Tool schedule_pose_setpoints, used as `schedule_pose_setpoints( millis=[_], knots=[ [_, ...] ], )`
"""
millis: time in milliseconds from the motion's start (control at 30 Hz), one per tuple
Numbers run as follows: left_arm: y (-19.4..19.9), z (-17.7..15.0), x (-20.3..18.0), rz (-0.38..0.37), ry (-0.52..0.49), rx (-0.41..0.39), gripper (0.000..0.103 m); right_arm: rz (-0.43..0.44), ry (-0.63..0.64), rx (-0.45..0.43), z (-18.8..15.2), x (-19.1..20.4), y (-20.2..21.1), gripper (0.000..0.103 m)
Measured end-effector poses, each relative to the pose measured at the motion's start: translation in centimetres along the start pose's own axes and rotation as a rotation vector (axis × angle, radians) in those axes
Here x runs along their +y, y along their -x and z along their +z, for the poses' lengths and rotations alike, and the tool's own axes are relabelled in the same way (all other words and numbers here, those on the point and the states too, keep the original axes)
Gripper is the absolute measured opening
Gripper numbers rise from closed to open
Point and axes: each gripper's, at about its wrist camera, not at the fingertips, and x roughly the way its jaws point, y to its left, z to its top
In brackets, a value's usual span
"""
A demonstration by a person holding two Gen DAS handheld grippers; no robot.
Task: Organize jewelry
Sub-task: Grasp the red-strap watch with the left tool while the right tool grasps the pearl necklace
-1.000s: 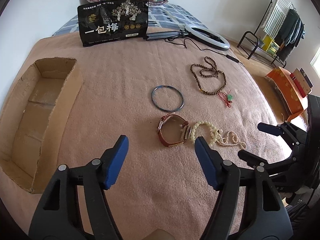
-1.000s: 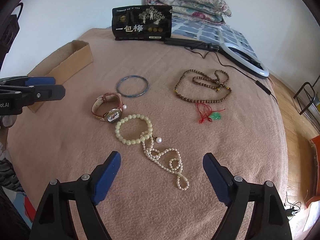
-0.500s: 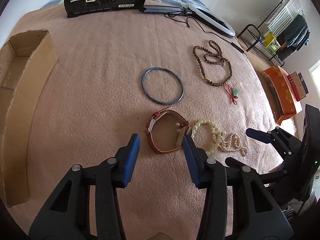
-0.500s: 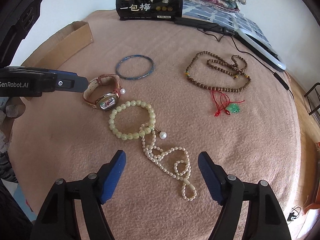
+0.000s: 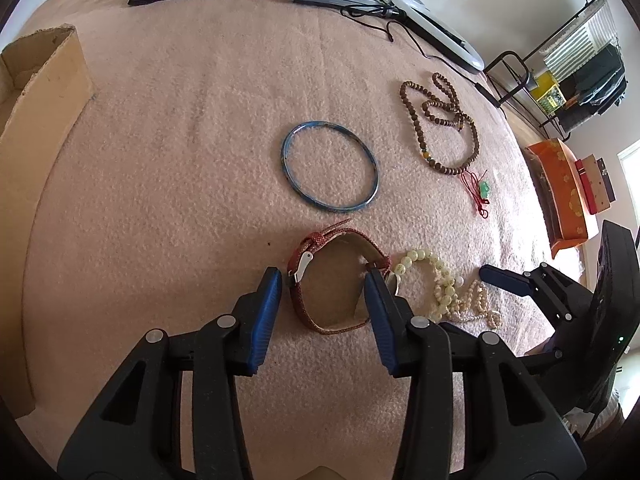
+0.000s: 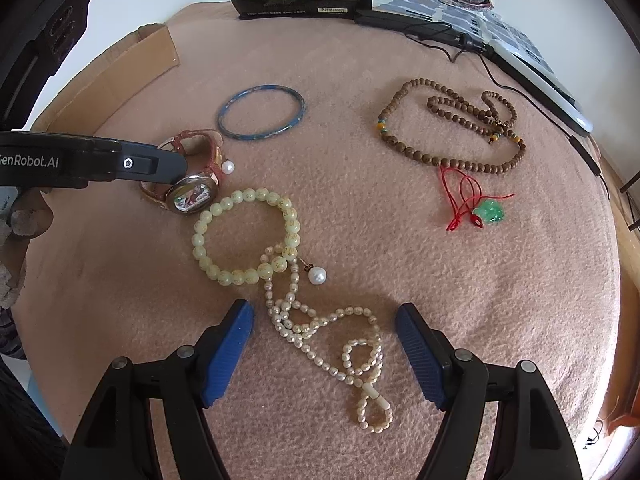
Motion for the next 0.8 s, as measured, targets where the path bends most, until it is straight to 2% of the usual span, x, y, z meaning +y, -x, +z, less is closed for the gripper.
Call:
schedule_pose_setpoints(
  millis=[167, 333, 467, 600, 733, 800],
  knots=[
    [-0.49, -0.02, 0.32, -0.006, 0.011, 0.007, 0.037, 0.015, 0.006, 0.001, 0.05, -0.01, -0.02, 0.062],
    [-0.49, -0.22, 0.2, 0.024, -0.004, 0.005, 0.024, 0.015, -0.001, 0.0, -0.08, -0.2, 0.16, 0.044],
    [-0.76, -0.16, 0.44, 0.042, -0.009, 0.001, 0.013, 0.007, -0.006, -0.001, -0.18, -0.25, 0.22, 0.035],
    [-0.77, -0.22, 0.41, 0.06, -0.016, -0.015, 0.009, -0.008, 0.006, 0.002, -0.3, 0.14, 0.38, 0.024],
    [-0.5, -0.39, 0.04, 0.072, -0.032, -0.032, 0.008, -0.018, 0.008, 0.008, -0.3, 0.27, 0.48, 0.006],
    [-0.25, -0.41, -0.07, 0.066, -0.031, -0.04, 0.007, -0.014, 0.001, 0.008, -0.32, 0.12, 0.6, 0.005]
  ],
)
